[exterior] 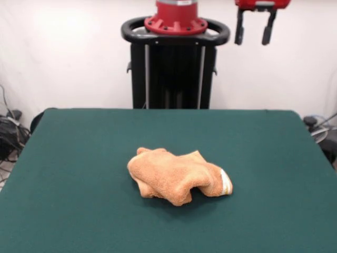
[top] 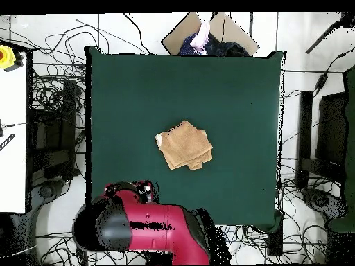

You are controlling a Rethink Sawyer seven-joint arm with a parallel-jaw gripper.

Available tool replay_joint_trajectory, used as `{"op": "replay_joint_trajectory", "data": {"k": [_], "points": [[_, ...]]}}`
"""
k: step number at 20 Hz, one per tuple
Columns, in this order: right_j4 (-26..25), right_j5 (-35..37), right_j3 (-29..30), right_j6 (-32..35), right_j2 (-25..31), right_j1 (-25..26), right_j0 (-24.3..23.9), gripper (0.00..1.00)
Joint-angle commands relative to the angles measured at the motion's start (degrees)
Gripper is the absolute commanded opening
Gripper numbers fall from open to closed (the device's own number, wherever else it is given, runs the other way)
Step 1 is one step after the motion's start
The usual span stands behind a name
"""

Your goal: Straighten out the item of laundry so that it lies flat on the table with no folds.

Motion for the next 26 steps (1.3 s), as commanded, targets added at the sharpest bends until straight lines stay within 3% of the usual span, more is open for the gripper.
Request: {"op": "replay_joint_trajectory", "data": {"k": [1, 5, 11, 19, 24, 26], "points": [[-0.1, 7.38, -5.57, 4.35, 2.49, 2.57, -2.59, 1.0], [-0.98, 9.48, -9.86, 2.8, 3.37, 2.93, -3.84, 1.0], [-2.62, 9.99, -20.82, -5.22, 8.51, 6.69, -8.39, 1.0], [-8.46, 15.14, -40.15, -9.32, 13.05, 13.76, -12.41, 1.0], [-12.18, 18.22, -54.22, -11.64, 15.6, 20.73, -13.42, 1.0], [-13.07, 18.86, -57.21, -10.88, 15.91, 23.5, -13.34, 1.0]]}}
